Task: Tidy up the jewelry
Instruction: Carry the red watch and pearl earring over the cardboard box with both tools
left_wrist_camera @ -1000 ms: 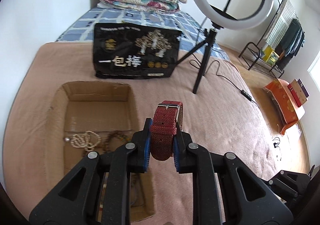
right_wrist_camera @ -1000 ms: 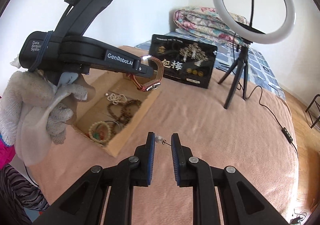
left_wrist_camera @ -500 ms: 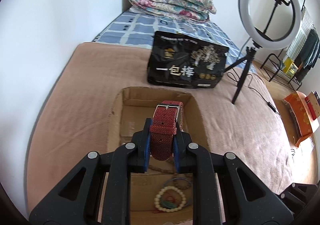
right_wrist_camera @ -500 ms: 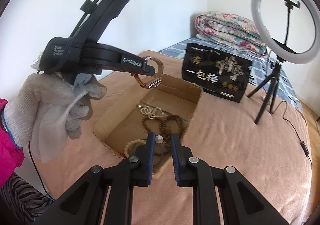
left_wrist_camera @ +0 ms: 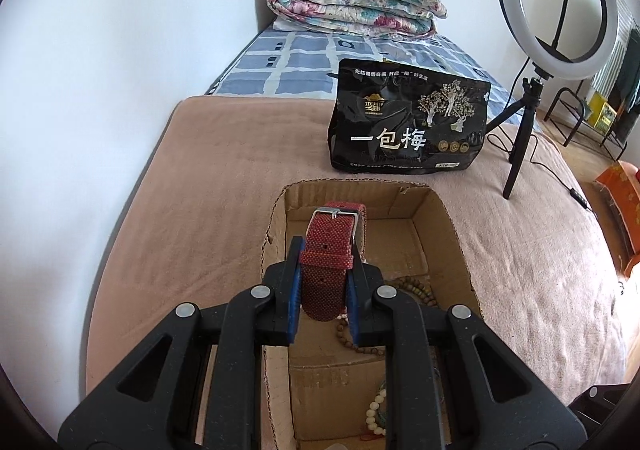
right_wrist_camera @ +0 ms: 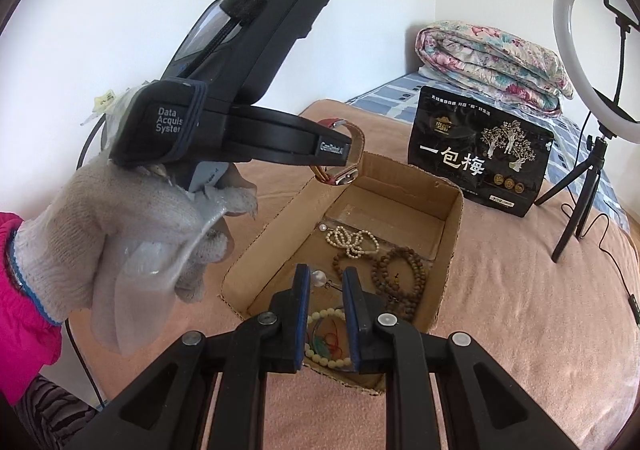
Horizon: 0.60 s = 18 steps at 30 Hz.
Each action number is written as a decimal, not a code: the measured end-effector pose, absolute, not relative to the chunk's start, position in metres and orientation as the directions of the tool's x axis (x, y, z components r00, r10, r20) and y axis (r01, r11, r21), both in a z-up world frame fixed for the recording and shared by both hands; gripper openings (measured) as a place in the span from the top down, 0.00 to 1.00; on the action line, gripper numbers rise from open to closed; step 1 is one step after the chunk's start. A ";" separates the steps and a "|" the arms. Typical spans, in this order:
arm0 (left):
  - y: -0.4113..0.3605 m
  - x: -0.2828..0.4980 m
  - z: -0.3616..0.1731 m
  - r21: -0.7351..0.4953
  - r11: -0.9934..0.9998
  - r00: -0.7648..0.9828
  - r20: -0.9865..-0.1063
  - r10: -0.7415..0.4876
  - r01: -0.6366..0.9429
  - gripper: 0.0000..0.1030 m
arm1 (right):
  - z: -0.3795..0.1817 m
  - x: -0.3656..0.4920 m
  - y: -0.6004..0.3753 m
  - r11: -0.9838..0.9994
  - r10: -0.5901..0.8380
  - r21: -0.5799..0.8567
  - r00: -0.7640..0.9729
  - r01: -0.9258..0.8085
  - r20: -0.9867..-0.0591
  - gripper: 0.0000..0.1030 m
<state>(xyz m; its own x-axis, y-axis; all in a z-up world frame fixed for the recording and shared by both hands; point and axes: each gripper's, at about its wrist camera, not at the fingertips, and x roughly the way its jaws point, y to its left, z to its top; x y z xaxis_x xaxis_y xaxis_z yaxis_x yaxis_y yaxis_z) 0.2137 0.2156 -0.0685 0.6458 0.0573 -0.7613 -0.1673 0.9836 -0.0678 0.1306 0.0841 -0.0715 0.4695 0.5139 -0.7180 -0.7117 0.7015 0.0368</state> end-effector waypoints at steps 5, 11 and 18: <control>0.213 0.221 -0.070 -0.064 0.986 0.652 -0.756 0.053 -0.154 0.84 | -0.079 0.139 0.085 0.717 0.501 0.040 0.474 -0.696 -0.724 0.86; 0.211 0.229 -0.072 -0.053 0.987 0.656 -0.752 0.061 -0.152 0.84 | -0.084 0.150 0.082 0.730 0.478 0.029 0.481 -0.682 -0.735 0.86; 0.209 0.233 -0.072 -0.037 0.988 0.662 -0.746 0.071 -0.148 0.84 | -0.086 0.154 0.082 0.731 0.481 0.037 0.476 -0.682 -0.736 0.86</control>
<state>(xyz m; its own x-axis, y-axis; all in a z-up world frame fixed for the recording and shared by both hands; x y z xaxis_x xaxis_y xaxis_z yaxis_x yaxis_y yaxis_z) 0.2328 0.2086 -0.0718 0.6617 0.0712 -0.7464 -0.1484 0.9882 -0.0373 0.1539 0.0823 -0.0856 0.4762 0.4812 -0.7360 -0.6818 0.7306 0.0365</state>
